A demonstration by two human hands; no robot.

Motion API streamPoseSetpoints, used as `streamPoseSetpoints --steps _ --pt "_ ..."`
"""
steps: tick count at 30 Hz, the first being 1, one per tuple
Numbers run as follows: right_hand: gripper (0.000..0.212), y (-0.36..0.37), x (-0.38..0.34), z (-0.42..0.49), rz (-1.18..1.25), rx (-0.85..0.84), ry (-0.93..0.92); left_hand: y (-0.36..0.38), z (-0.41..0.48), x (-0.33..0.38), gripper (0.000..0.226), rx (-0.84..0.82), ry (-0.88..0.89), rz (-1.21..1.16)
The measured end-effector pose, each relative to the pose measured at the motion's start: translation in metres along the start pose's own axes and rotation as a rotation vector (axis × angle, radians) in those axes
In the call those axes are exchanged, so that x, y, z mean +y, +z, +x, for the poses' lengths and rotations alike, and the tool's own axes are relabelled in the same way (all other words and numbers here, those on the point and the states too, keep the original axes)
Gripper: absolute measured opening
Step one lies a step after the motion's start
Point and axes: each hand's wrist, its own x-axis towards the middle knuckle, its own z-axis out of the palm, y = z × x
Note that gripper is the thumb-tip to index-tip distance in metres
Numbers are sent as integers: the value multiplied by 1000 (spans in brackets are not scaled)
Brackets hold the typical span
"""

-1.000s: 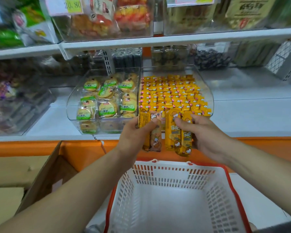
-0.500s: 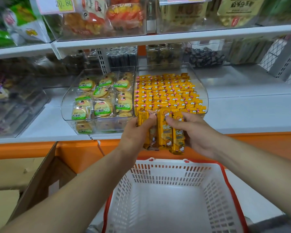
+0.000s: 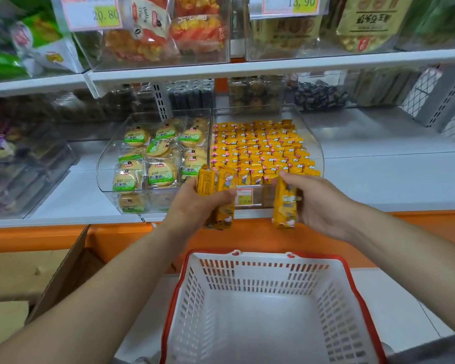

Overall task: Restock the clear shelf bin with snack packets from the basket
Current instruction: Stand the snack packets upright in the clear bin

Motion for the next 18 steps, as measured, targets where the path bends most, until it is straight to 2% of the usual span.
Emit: streamPoseSetpoints --steps 2,3,5,6,8,11,13,15,18 --pt "29 -6 -5 1 -25 -1 -3 -12 4 1 44 27 -7 13" --pt "34 -7 -6 2 -31 -9 -26 -17 6 1 44 32 -7 18" --pt "45 -10 -10 6 -84 -18 -127 -23 8 0 45 34 -11 30" --pt "43 -10 -13 9 -147 -8 -201 -24 9 0 45 32 -11 38" --pt "34 -10 -23 16 -282 59 -346 -24 11 1 45 18 0 44" --pt "20 -5 -36 36 -333 178 -458 -23 13 1 45 7 22 44" --pt "26 2 -39 51 -393 252 -500 -23 15 2 45 4 32 46" --pt "33 7 -38 65 -539 312 -547 -25 17 3 44 0 41 39" --pt "35 11 -34 77 -848 317 -658 -30 20 4 43 13 47 22"
